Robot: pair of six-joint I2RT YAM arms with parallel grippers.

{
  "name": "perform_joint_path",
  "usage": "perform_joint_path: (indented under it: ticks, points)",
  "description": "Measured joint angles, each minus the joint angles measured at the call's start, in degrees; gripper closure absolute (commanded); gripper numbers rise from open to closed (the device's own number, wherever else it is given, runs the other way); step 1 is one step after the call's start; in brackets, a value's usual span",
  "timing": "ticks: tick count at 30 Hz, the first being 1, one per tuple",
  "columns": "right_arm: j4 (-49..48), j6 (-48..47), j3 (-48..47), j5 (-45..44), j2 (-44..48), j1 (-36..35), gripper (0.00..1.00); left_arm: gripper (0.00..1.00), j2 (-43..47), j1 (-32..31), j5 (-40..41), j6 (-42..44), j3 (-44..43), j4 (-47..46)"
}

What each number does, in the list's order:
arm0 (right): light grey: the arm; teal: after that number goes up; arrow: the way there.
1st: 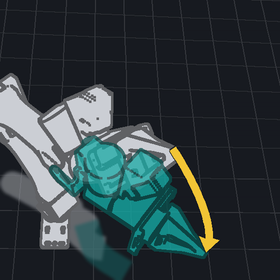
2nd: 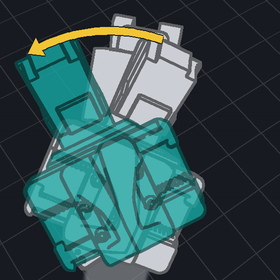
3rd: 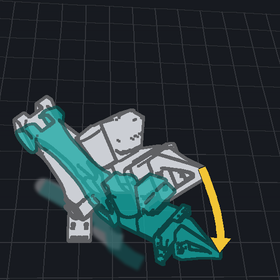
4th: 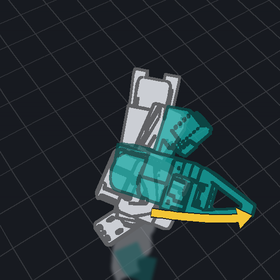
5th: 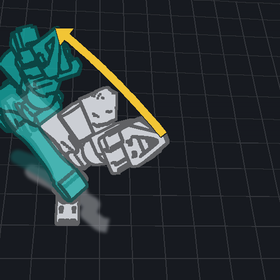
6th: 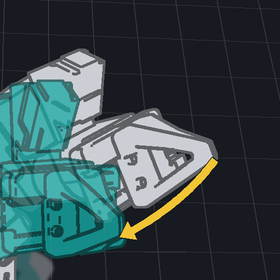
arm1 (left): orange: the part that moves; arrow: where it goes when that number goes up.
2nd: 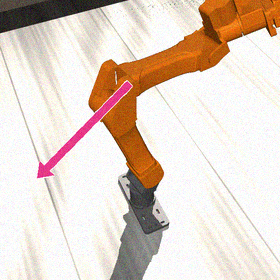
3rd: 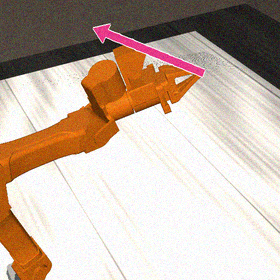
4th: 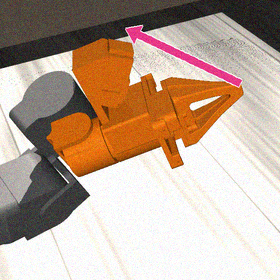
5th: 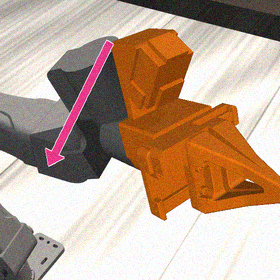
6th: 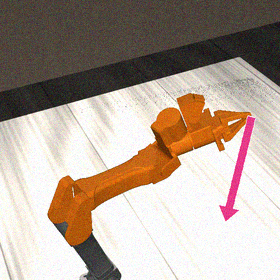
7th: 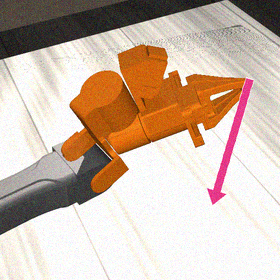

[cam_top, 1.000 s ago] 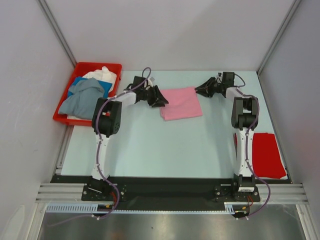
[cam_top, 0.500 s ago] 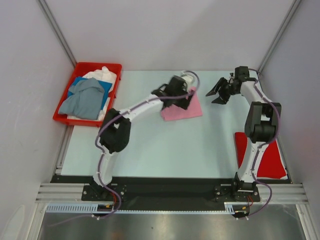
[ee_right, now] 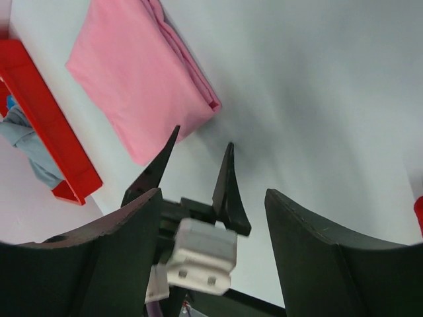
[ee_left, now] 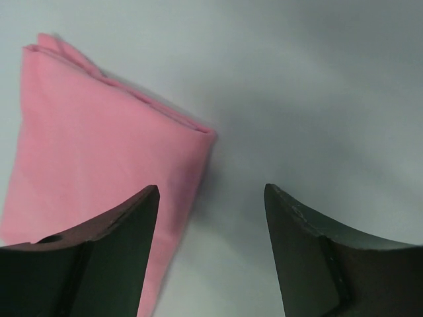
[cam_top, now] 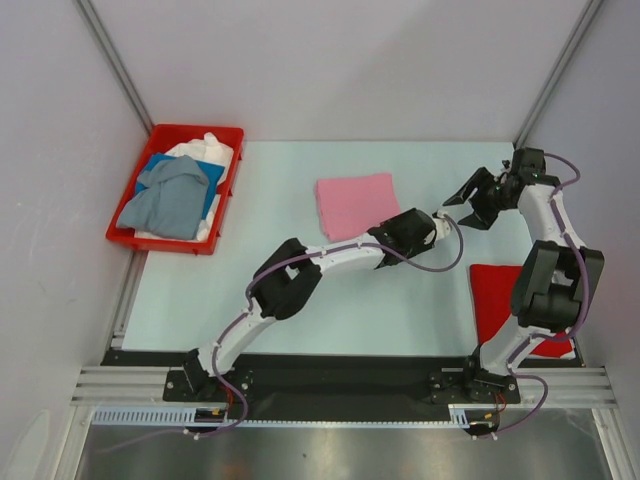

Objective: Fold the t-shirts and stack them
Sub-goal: Neatly place the folded tshirt to the corner

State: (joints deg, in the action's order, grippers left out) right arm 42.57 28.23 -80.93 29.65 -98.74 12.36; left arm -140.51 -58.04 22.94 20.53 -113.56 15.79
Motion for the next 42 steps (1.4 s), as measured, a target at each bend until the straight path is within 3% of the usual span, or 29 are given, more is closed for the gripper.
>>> perform_joint_path:
  ticks: [6,9,12,13,17,20,23,33,42]
  points:
    - [-1.0,0.2,4.2,1.9,4.8,0.5,0.30,0.38,-2.0,1.1,2.4,5.2,-1.9,-1.2]
    - [-1.6,0.1,5.3,2.0,6.2,0.5,0.30,0.55,-3.4,1.6,2.1,6.6,-3.5,-1.2]
    - [-3.0,0.2,6.3,2.4,6.2,0.6,0.30,0.78,-4.9,2.1,1.0,7.5,-5.2,-0.9]
    - [-3.5,0.2,7.0,2.6,6.2,0.6,0.27,0.99,-5.4,2.3,0.8,7.9,-5.7,-0.8]
    - [-7.0,0.4,9.9,3.2,6.6,1.1,0.10,1.00,-5.6,2.9,-1.3,8.3,-6.6,1.1]
    - [-8.5,0.7,10.9,5.1,6.5,1.4,0.05,1.00,-4.2,3.4,-3.5,7.7,-4.9,1.0]
    - [-10.0,2.1,11.5,10.2,4.8,1.2,0.00,1.00,1.1,4.1,-6.9,5.7,2.1,1.1]
    - [-14.4,5.1,10.5,16.0,-6.2,-1.1,0.00,1.00,20.4,6.5,-11.3,-2.3,20.5,-0.3]
    - [-27.6,13.4,6.1,19.6,-17.0,-10.9,0.00,1.00,24.5,7.5,-14.5,-6.1,22.9,-0.7]
